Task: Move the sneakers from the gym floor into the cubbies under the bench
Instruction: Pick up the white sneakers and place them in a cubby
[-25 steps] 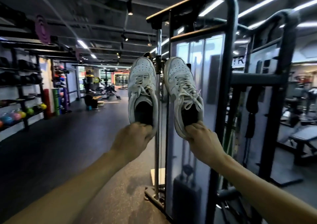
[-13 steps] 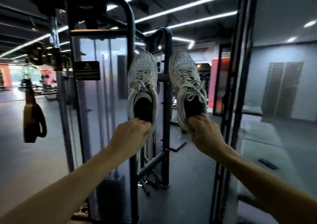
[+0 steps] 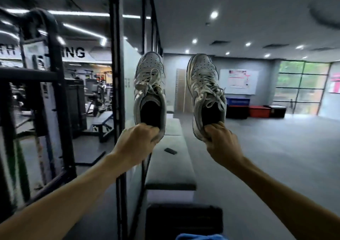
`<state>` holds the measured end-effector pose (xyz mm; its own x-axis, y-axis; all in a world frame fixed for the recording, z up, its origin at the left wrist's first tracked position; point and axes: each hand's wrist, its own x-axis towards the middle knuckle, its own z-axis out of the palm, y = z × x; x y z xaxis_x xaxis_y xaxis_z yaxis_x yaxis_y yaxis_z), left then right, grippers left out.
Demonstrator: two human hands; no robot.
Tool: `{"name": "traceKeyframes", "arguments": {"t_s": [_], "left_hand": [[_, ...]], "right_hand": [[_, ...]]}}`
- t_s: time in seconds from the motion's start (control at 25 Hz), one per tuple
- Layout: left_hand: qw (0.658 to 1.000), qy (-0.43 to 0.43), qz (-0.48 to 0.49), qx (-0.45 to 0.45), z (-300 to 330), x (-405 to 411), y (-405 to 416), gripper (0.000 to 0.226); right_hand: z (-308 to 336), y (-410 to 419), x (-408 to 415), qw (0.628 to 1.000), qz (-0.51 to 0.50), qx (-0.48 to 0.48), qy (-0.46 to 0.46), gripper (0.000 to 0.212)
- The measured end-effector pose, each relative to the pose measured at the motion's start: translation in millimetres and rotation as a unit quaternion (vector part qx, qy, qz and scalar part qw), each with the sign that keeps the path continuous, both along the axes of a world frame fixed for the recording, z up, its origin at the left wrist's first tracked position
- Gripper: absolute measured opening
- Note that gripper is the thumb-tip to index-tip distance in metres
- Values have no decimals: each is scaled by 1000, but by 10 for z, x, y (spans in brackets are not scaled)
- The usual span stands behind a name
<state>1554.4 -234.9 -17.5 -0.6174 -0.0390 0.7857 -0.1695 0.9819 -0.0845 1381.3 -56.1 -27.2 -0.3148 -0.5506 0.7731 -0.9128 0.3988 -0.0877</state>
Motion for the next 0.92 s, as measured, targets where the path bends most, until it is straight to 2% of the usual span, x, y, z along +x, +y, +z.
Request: {"name": "traceKeyframes", "arguments": {"t_s": [0.12,0.24,0.4,0.6,0.76,0.92], "left_hand": [[998,3,-58,26,-36,-745,681,34],[993,-10,-112,38,-49,-1457,1382,41],[984,-19,-173,27,-60,-2294,1923,47],[978,-36,-204,8,-173,-3452,2273,42],[975,-37,-220,1,-235,-4440,2311,29],[969,-51,-241,-3,-140,-5596,2339,24]], "right_hand": [[-36,924,-508,999,-50,8,2,30],[-89,1752,-1071,993,-116,11,-9,24],[-220,2445,-1661,985,-172,14,-11,18],[-449,2905,-2615,977,-213,-1,-23,27],[-531,3027,-3478,973,-230,2,-15,34],[-420,3077,-4501,969,-245,-12,-7,25]]}}
